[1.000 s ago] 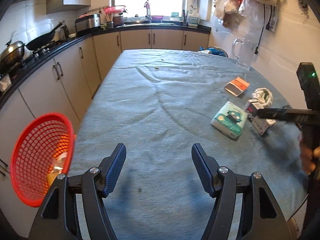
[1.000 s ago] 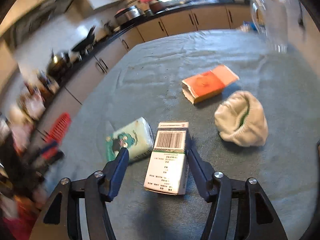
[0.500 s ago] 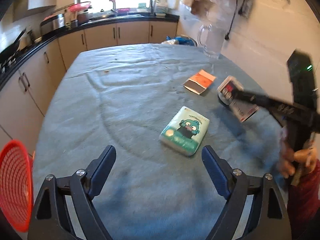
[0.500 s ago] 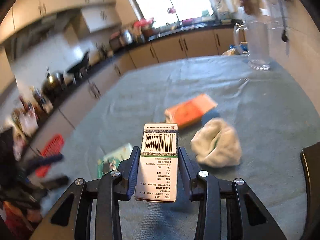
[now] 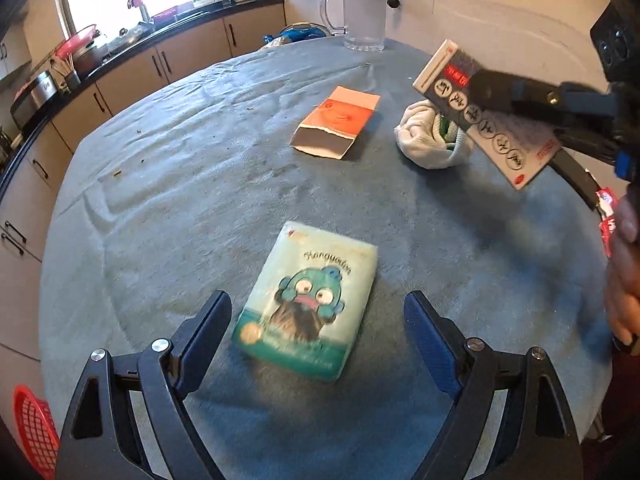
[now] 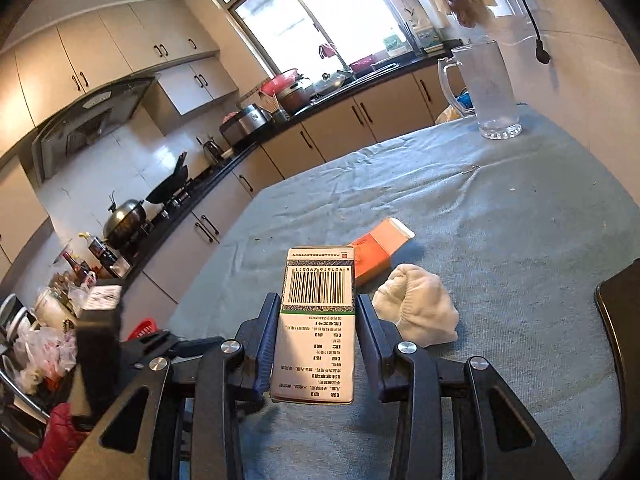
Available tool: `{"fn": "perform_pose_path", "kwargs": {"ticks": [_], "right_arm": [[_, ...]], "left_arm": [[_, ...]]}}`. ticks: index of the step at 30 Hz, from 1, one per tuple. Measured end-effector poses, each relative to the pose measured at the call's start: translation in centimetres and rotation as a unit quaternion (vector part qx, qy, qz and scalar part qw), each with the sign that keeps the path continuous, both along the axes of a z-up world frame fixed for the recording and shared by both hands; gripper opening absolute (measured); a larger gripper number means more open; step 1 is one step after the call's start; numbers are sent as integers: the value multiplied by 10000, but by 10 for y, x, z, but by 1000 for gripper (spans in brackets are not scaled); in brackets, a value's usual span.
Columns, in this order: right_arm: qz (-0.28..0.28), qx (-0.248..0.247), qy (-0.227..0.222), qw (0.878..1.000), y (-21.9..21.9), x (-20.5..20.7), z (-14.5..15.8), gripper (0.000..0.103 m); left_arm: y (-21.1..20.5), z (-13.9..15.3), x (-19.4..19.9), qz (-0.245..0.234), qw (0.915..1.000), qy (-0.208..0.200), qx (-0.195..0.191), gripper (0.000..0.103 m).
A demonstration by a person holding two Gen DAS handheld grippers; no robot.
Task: Collect trash
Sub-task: 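Grasp the green tissue pack with the left tool while the right tool grasps the white barcode box, then carry the tissue pack and barcode box over the red basket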
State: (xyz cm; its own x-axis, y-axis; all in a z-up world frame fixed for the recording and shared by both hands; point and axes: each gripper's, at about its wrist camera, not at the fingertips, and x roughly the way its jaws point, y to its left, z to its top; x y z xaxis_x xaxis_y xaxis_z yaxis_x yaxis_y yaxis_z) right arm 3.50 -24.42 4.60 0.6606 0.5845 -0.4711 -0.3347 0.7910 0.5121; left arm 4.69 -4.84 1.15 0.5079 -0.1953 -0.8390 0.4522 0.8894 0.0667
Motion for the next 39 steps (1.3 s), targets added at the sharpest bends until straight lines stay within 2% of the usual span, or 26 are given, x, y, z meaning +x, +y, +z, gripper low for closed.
{"fn": "perform_pose_path", "kwargs": {"ticks": [1, 3, 6, 13, 16, 21, 31, 39], "right_arm": [[7, 5, -2, 10000, 0, 0, 0, 41], [19, 29, -26, 10000, -2, -1, 0, 41], [59, 26, -34, 10000, 0, -1, -1, 41], [202, -227, -181, 9994, 12, -4, 1, 41], [315, -406, -267, 9983, 22, -6, 2, 41], [455, -623, -376, 9963, 32, -9, 1, 41], [607, -622, -258, 9959, 49, -17, 0, 41], [982, -600, -217, 9931, 91, -46, 3, 41]], "left_arm": [[-1, -1, 0, 7, 10000, -1, 11, 83], [-3, -4, 0, 65, 10000, 12, 63, 54], [1, -3, -2, 259, 9997, -38, -29, 50], [27, 6, -28, 752, 9953, -288, -535, 48], [43, 18, -49, 1030, 9906, -580, -692, 48], [61, 33, -74, 1328, 9837, -1005, -679, 48], [92, 44, -101, 1671, 9750, -1216, -811, 48], [117, 49, -115, 1854, 9697, -1320, -888, 48]]}}
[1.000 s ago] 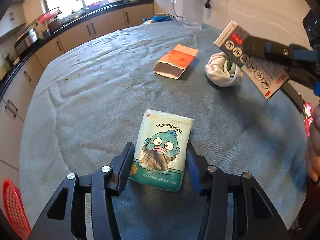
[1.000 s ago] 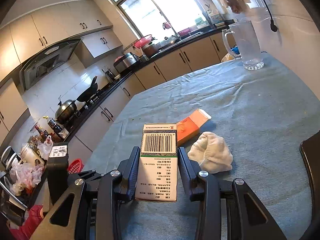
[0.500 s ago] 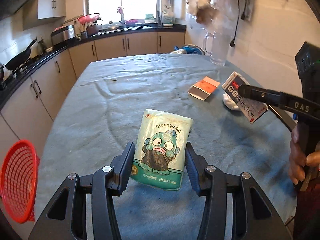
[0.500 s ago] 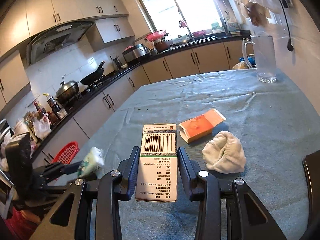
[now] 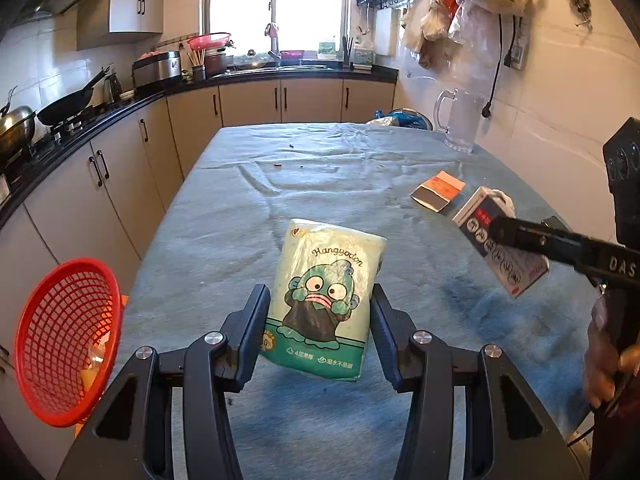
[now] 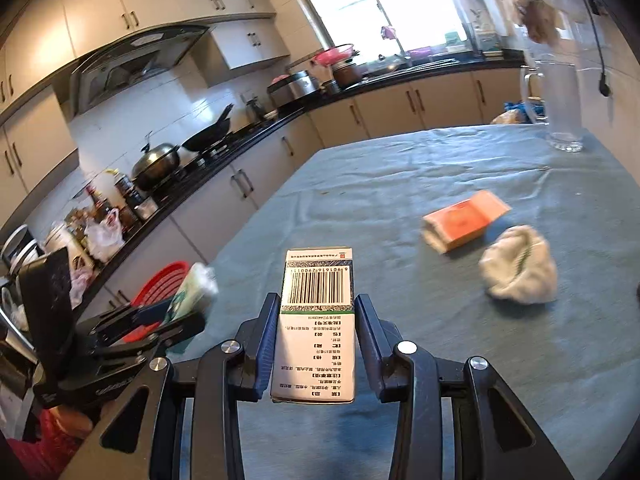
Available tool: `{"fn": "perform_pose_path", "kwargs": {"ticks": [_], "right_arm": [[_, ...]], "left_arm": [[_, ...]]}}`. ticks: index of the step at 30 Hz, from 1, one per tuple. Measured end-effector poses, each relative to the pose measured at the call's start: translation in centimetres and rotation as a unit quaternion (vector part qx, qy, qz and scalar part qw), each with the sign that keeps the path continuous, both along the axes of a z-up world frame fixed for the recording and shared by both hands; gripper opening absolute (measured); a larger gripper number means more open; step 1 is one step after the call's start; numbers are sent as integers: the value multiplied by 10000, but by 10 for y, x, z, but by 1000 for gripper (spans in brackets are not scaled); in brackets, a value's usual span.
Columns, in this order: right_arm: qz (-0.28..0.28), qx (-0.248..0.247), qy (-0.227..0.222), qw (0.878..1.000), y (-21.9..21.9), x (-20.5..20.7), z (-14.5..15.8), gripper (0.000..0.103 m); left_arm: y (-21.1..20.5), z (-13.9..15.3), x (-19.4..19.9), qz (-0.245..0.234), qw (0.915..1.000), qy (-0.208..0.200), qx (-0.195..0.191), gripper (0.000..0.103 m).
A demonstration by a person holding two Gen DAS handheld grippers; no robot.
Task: Collect trash
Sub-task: 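Carry the tissue pack and barcode box over the red basket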
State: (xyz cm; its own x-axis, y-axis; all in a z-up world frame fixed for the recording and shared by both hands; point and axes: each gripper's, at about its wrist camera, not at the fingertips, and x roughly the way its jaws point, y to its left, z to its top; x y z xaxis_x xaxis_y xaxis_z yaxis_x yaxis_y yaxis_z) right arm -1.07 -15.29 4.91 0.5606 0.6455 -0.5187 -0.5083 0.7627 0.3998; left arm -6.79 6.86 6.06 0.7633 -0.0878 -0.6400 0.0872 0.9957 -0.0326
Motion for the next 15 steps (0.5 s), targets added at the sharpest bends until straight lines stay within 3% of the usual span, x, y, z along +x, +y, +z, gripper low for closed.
{"fn": "perform_pose_path", "kwargs": {"ticks": [15], "right_arm": [[343, -216, 37, 9992, 61, -16, 9, 41]], "left_arm": [[50, 5, -21, 323, 9989, -239, -231, 49]]}}
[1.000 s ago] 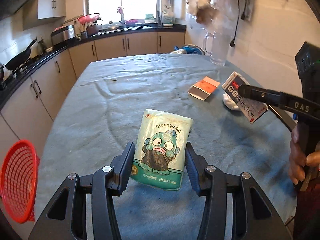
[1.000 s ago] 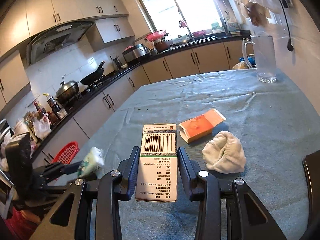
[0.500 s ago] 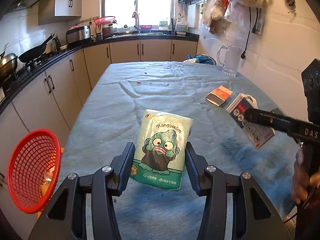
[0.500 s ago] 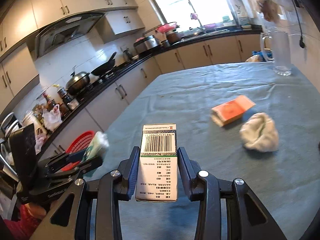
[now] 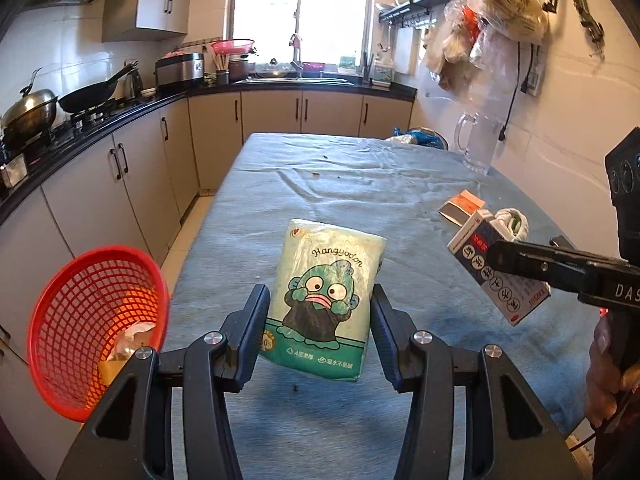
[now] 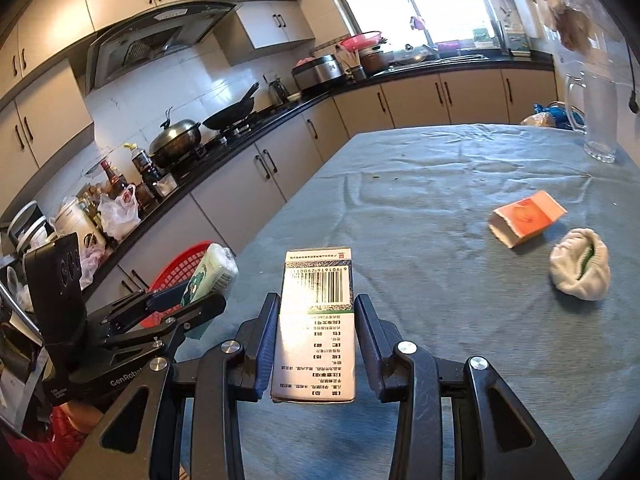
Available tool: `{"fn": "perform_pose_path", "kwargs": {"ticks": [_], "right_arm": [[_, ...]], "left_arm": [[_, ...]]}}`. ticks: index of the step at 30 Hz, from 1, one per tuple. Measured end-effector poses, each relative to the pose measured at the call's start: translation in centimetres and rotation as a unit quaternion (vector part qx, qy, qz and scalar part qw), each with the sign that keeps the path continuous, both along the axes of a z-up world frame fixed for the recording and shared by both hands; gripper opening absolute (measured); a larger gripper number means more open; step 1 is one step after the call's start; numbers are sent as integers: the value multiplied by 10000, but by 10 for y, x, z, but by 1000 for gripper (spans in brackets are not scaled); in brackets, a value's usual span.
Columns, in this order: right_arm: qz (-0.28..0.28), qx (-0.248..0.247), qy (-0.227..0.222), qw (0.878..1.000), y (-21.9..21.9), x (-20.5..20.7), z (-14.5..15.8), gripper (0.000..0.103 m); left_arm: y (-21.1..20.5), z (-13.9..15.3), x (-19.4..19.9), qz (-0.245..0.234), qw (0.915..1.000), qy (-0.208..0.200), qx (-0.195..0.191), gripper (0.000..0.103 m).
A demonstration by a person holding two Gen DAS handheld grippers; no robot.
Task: Collect trash
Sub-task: 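Carry the tissue pack and barcode box over the red basket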
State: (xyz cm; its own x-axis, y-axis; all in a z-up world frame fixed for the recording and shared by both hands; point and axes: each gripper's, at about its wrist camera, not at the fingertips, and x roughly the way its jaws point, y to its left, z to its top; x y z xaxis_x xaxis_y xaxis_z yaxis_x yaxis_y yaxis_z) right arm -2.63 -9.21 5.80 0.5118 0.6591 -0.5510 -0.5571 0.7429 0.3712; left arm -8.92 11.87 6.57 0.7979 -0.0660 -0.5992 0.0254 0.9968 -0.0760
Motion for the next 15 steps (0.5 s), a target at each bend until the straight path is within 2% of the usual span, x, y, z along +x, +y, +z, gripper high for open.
{"fn": "perform_pose_path", "kwargs": {"ticks": [15], "right_arm": [[402, -259, 75, 9988, 61, -2, 2, 41]], "left_arm": [[66, -1, -17, 581, 9977, -190, -308, 49]]}}
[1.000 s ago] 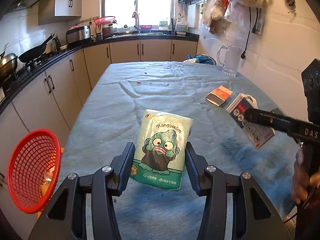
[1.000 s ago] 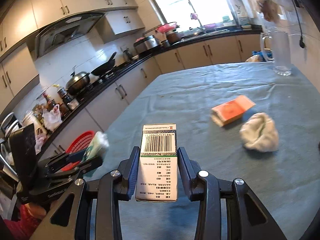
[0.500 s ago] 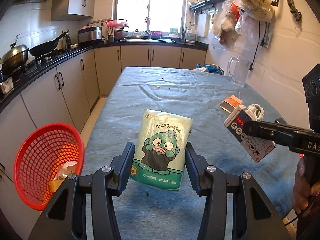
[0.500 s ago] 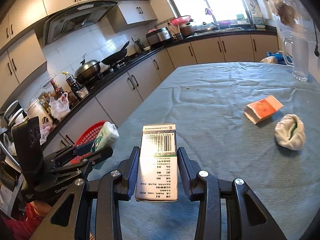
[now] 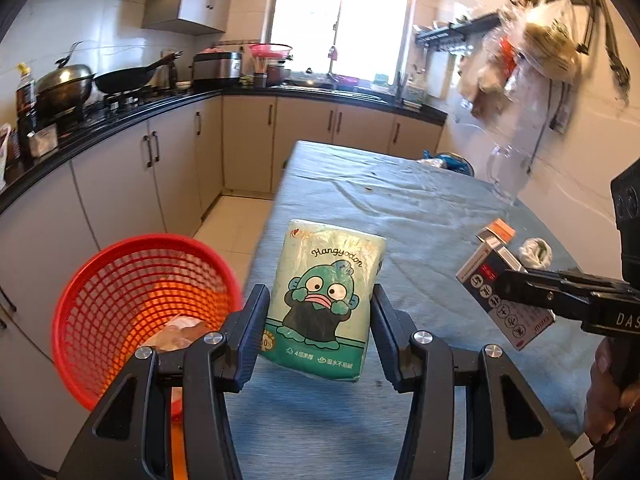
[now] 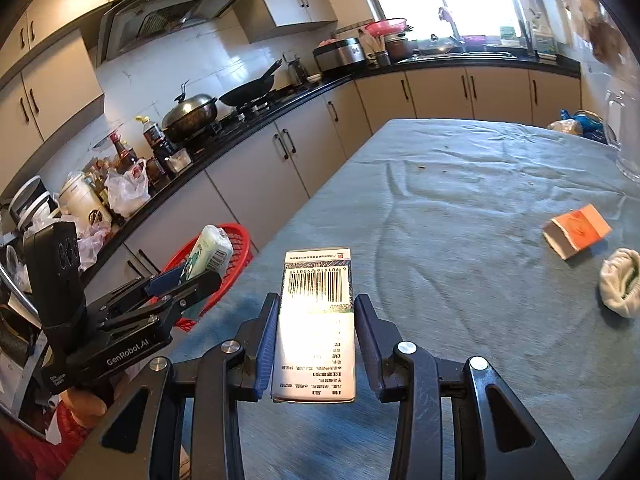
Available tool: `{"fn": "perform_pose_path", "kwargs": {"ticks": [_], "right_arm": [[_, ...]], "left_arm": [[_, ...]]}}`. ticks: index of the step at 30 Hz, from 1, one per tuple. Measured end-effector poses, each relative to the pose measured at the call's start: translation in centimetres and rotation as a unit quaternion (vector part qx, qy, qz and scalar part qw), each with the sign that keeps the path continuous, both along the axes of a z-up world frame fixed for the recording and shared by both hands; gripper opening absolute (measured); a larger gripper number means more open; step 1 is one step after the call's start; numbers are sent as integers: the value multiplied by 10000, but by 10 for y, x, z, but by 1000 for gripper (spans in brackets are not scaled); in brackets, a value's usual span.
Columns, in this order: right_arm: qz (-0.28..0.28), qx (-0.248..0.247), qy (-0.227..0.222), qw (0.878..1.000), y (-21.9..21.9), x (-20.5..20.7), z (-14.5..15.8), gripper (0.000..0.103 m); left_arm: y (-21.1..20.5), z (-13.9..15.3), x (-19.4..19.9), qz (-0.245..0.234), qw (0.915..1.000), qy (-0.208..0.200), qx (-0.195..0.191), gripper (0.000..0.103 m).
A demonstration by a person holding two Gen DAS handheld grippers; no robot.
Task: Collect trash
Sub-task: 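Carry the tissue pack and barcode box over the red basket, then open both tools to drop the tissue pack and box into the basket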
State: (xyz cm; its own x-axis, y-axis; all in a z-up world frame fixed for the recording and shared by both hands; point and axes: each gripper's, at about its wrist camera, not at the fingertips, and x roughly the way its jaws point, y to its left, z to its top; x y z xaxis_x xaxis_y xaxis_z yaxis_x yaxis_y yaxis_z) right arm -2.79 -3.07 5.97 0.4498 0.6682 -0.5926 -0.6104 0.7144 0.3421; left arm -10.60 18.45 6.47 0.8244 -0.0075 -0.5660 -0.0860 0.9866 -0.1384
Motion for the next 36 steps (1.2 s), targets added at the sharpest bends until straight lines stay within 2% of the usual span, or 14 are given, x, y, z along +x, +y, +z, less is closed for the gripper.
{"fn": "perform_pose_path", "kwargs": {"ticks": [19, 28, 36], "right_arm": [[638, -238, 1, 9977, 99, 0, 7, 41], [884, -222, 94, 9958, 137, 2, 6, 41], [1048, -142, 254, 9941, 169, 10, 2, 41]], "left_arm": [[87, -10, -28, 1051, 9944, -146, -16, 49], [111, -19, -33, 1342, 9909, -82, 27, 49], [135, -26, -37, 1513, 9883, -7, -165, 49]]}}
